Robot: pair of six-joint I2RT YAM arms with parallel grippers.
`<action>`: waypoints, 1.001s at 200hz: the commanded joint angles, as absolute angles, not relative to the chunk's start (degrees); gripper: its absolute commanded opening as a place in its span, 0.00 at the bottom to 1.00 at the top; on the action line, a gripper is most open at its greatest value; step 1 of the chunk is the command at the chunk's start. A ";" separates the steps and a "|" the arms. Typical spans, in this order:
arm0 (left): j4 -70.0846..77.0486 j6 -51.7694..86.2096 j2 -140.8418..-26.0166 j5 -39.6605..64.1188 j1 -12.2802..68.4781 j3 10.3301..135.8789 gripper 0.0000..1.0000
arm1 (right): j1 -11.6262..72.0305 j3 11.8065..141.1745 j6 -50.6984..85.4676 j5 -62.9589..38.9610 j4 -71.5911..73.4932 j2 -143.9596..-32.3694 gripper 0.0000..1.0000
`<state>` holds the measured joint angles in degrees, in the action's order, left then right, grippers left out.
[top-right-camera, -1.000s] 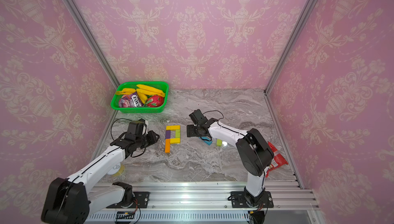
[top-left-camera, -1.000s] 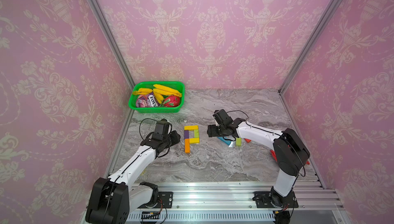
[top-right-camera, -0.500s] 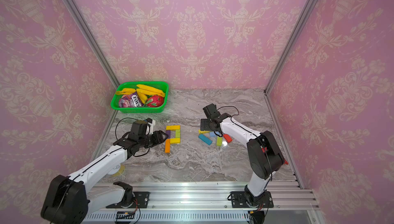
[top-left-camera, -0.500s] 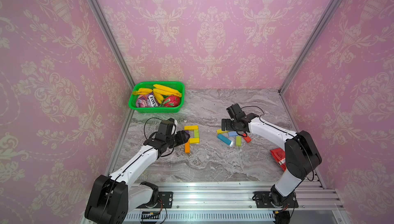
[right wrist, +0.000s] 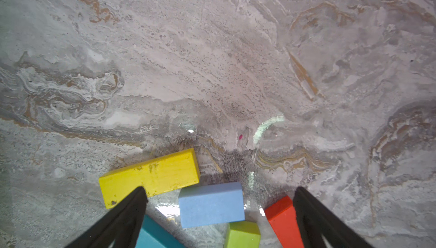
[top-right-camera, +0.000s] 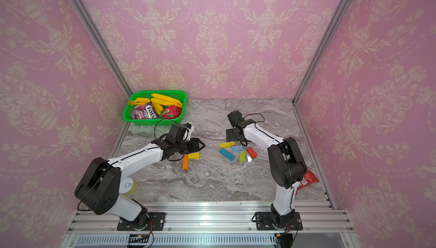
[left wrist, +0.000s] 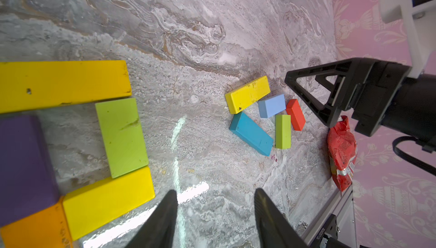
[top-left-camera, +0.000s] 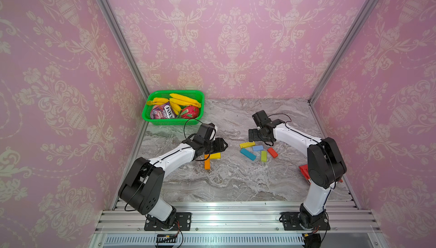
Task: Assemble the letter p with building blocks
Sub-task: Adjust the building block at the center of the board.
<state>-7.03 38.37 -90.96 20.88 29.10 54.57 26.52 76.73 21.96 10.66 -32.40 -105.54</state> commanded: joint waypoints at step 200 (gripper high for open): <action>-12.40 40.02 -117.67 15.89 36.45 76.73 0.01 | 18.72 70.89 26.35 -15.09 -18.47 -112.78 0.20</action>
